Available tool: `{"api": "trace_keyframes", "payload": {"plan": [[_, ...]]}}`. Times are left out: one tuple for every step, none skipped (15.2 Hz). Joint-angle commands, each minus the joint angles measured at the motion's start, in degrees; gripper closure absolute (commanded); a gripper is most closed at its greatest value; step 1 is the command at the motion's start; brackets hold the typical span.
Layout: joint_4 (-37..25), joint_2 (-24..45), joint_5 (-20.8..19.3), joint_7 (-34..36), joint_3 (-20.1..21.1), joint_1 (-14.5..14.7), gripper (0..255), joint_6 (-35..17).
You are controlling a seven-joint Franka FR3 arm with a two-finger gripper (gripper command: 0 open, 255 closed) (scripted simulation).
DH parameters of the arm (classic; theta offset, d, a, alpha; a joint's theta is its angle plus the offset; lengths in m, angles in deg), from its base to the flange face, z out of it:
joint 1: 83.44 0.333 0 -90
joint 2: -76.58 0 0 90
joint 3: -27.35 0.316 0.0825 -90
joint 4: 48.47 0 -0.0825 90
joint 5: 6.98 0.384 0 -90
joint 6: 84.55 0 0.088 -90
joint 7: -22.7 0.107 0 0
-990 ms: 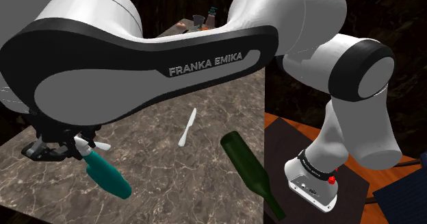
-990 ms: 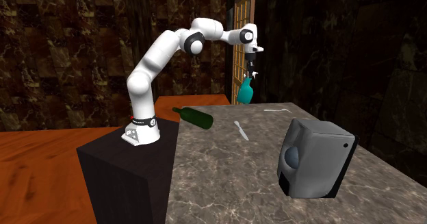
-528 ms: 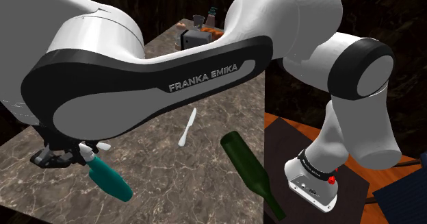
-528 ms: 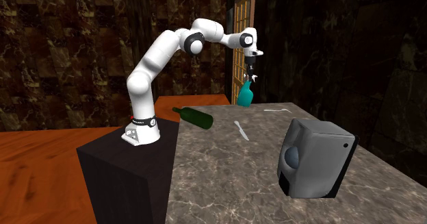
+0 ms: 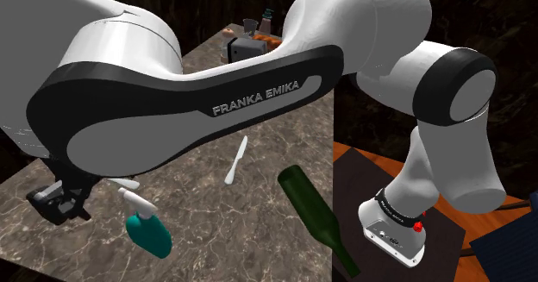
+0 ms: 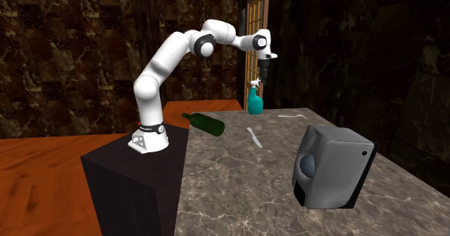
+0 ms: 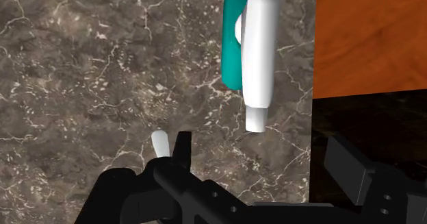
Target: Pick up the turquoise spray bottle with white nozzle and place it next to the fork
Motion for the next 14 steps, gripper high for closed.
{"api": "trace_keyframes", "payload": {"plan": [[0.0,0.0,0.0,0.0,0.0,0.0,0,0.0],[0.0,0.0,0.0,0.0,0.0,0.0,0,0.0],[-1.8,-0.1,0.1,-0.2,0.1,0.3,0,1.8],[-3.7,-0.1,0.2,-0.4,0.1,0.7,0,3.7],[-6.0,0.0,0.2,-0.7,0.1,1.2,0,5.7],[-7.9,0.2,0.2,-0.9,0.1,1.6,0,7.4],[-7.9,0.2,0.2,-0.9,0.1,1.6,0,7.4],[-7.9,0.2,0.2,-0.9,0.1,1.6,0,7.4],[-7.9,0.2,0.2,-0.9,0.1,1.6,0,7.4],[-7.9,0.2,0.2,-0.9,0.1,1.6,0,7.4],[-7.9,0.2,0.2,-0.9,0.1,1.6,0,7.4],[-7.9,0.2,0.2,-0.9,0.1,1.6,0,7.4],[-7.9,0.2,0.2,-0.9,0.1,1.6,0,7.4],[-7.9,0.2,0.2,-0.9,0.1,1.6,0,7.4]]}}
